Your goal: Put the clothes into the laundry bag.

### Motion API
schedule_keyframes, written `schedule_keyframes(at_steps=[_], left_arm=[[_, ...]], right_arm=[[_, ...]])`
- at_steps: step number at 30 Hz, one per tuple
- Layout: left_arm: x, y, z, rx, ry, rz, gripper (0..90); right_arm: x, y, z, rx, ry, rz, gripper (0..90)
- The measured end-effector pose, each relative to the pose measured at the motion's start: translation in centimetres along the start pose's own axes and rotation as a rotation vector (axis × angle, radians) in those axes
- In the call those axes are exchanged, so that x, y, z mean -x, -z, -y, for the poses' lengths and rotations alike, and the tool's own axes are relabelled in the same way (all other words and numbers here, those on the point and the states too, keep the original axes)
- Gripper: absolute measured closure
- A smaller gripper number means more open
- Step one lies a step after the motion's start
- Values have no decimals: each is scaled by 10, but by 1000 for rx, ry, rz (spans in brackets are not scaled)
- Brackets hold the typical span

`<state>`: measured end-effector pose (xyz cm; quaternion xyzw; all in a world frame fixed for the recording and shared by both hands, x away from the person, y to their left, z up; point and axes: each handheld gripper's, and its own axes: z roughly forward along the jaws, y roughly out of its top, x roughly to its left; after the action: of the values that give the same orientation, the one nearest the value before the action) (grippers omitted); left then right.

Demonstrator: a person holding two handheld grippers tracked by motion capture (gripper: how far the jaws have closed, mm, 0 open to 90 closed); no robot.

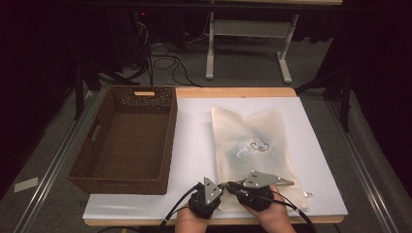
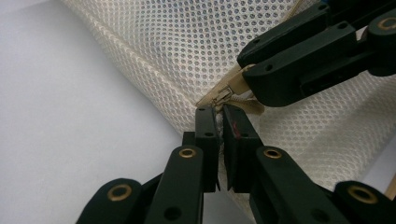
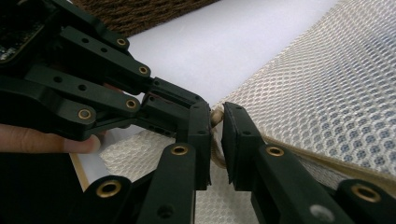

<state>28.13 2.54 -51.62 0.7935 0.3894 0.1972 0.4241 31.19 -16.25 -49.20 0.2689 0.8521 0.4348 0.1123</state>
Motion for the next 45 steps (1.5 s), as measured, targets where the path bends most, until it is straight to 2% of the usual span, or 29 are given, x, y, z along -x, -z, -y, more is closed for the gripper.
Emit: schedule_keyframes(at_steps=[3, 14, 16, 18, 21, 24, 28, 32, 34, 36, 40, 45], left_arm=[[0, 0, 0, 3, 2, -2, 847], [2, 0, 0, 2, -18, 2, 855], [1, 0, 0, 0, -21, 3, 855], [1, 0, 0, 4, -8, 8, 846], [0, 0, 0, 0, 19, 24, 779], [-5, -1, 0, 5, 71, 42, 706], [-10, -1, 0, 8, 112, 71, 682], [-13, -1, 0, 7, 138, 103, 771], [-15, 0, 1, 12, 163, 116, 830], [-18, 1, 1, 22, 190, 131, 848], [-18, 6, 0, 49, 185, 114, 862], [-17, 9, -2, 77, 187, 116, 867]], right_arm=[[-1, 0, 0, -8, 2, 0, 867], [1, -4, 0, -16, -2, -6, 851], [1, -3, 0, -16, -2, -7, 872], [1, -3, 0, -18, -1, -8, 878], [1, -1, -1, -11, -1, -2, 880], [1, 0, -1, 5, -4, 0, 880], [0, 3, -2, 26, -3, -2, 880], [0, 3, -3, 34, -2, -6, 880], [0, 3, -3, 38, -2, -6, 880], [0, 4, -3, 38, -1, -5, 880], [1, 6, -3, 45, -11, 0, 882], [5, 10, -3, 58, -57, -4, 885]])
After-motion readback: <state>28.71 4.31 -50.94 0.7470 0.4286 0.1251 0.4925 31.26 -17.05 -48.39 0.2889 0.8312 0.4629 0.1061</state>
